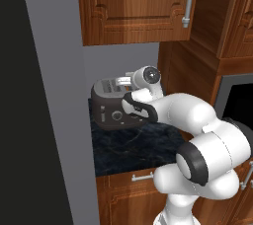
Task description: Start the toaster. Once the lever pops up, take the bread to the plate on the dining counter.
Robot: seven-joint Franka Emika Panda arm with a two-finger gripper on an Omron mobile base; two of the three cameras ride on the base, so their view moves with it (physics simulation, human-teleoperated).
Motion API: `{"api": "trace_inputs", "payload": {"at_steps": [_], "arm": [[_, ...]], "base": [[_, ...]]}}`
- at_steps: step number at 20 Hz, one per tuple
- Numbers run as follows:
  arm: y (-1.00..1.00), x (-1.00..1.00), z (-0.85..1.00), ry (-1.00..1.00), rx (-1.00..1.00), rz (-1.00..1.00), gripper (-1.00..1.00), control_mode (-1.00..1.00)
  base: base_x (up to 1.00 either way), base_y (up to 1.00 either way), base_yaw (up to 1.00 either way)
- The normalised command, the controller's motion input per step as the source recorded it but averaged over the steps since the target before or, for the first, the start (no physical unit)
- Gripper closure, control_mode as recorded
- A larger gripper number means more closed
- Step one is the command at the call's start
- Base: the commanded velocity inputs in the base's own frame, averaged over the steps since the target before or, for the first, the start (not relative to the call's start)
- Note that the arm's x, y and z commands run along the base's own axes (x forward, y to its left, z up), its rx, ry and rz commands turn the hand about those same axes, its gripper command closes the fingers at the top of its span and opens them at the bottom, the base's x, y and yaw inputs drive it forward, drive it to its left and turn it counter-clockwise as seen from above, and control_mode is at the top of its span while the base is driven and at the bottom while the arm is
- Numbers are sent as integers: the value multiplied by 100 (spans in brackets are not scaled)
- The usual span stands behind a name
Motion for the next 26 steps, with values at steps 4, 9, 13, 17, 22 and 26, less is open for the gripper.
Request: {"api": "trace_inputs", "payload": {"at_steps": [4, 9, 13, 17, 22, 26], "arm": [[0, 0, 0, 0, 0, 0, -100, -100], [0, 0, 0, 0, 0, 0, -100, -100], [0, 0, 0, 0, 0, 0, -100, -100], [0, 0, 0, 0, 0, 0, -100, -100], [0, 0, 0, 0, 0, 0, -100, -100], [0, 0, 0, 0, 0, 0, -100, -100]], "base": [[0, 0, 0], [0, 0, 0], [0, 0, 0], [0, 0, 0], [0, 0, 0], [0, 0, 0]]}}
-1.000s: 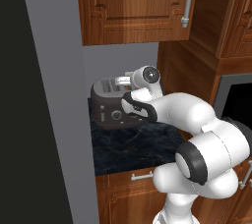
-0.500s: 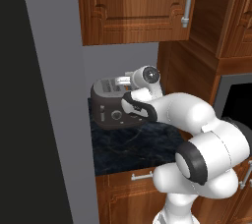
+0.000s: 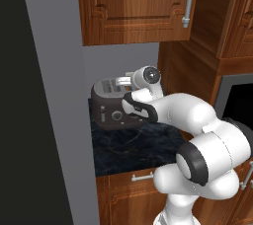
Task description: Start the toaster. Once the lever pops up, take the bread to the plate on the dining counter.
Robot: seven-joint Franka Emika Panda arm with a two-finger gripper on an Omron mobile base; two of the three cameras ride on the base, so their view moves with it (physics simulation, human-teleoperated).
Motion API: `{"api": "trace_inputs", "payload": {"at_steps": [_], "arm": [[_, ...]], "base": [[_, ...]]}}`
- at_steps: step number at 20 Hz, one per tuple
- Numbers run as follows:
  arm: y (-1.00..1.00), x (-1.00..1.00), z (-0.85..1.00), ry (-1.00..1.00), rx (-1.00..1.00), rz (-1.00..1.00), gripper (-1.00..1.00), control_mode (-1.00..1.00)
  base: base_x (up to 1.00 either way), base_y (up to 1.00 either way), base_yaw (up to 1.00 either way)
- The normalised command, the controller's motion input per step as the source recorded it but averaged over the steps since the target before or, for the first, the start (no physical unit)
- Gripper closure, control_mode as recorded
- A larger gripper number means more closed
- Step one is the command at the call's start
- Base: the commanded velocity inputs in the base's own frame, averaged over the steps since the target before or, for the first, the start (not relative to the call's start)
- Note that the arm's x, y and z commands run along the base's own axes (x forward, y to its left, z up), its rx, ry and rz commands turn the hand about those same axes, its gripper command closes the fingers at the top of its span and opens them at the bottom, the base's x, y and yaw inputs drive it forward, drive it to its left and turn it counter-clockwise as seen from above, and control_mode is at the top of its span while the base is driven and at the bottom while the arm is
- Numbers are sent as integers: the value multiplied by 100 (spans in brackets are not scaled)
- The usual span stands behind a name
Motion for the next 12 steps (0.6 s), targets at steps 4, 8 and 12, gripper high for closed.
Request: {"api": "trace_inputs", "payload": {"at_steps": [4, 8, 12], "arm": [[0, 0, 0, 0, 0, 0, -100, -100], [0, 0, 0, 0, 0, 0, -100, -100], [0, 0, 0, 0, 0, 0, -100, -100]], "base": [[0, 0, 0], [0, 0, 0], [0, 0, 0]]}}
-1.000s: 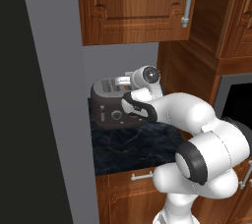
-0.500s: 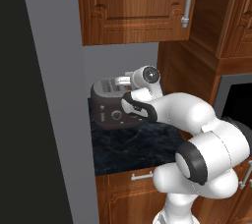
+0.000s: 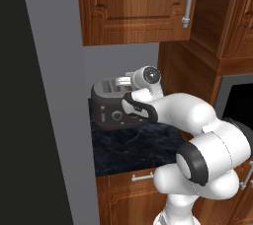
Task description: Start the toaster. Once the lever pops up, take the bread to the plate on the dining counter.
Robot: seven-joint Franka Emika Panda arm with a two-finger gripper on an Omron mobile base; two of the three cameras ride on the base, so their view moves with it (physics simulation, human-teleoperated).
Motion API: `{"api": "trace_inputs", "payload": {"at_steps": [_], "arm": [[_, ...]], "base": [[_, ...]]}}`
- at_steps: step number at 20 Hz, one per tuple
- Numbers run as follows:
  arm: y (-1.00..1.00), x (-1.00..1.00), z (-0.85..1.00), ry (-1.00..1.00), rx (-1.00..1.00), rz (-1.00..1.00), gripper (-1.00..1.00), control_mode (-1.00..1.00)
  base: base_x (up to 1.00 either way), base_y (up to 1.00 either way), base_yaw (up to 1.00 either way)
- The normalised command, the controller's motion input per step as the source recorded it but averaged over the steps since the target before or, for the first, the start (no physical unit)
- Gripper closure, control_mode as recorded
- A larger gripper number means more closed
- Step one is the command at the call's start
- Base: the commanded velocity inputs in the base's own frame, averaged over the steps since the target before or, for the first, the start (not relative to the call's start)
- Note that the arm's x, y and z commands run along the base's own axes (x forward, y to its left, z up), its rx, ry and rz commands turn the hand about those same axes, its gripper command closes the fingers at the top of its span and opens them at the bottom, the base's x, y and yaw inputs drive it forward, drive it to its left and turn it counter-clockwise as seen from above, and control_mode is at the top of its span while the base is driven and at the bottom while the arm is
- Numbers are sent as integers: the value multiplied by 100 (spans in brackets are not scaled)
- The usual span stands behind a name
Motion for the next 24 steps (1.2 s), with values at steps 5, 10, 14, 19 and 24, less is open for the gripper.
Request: {"api": "trace_inputs", "payload": {"at_steps": [5, 10, 14, 19, 24], "arm": [[0, 0, 0, 0, 0, 0, -100, -100], [0, 0, 0, 0, 0, 0, -100, -100], [0, 0, 0, 0, 0, 0, -100, -100], [0, 0, 0, 0, 0, 0, -100, -100], [0, 0, 0, 0, 0, 0, -100, -100]], "base": [[0, 0, 0], [0, 0, 0], [0, 0, 0], [0, 0, 0], [0, 0, 0]]}}
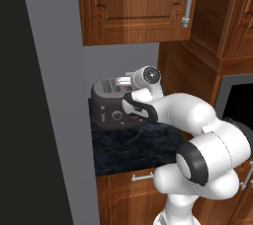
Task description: Start the toaster. Once the lever pops up, take the bread to the plate on the dining counter.
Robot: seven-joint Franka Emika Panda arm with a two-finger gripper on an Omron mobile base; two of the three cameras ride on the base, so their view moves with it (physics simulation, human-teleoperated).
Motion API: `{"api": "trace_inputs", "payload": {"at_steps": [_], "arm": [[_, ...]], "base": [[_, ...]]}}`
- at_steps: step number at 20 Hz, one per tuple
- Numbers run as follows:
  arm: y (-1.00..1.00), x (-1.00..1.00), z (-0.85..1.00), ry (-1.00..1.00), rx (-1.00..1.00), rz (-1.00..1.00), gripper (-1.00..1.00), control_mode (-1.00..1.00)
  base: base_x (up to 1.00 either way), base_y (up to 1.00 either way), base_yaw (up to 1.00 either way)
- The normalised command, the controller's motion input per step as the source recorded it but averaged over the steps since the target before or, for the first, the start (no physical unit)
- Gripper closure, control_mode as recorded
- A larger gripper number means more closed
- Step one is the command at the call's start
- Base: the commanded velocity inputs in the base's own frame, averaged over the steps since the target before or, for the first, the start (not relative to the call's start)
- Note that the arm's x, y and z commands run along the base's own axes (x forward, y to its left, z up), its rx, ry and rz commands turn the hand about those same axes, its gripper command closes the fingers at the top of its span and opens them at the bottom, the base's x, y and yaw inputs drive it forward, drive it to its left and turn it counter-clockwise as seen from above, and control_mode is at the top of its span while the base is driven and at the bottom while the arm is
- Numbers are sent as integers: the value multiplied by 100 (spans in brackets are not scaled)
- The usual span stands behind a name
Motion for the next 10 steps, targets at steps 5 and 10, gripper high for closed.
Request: {"api": "trace_inputs", "payload": {"at_steps": [5, 10], "arm": [[0, 0, 0, 0, 0, 0, -100, -100], [0, 0, 0, 0, 0, 0, -100, -100]], "base": [[0, 0, 0], [0, 0, 0]]}}
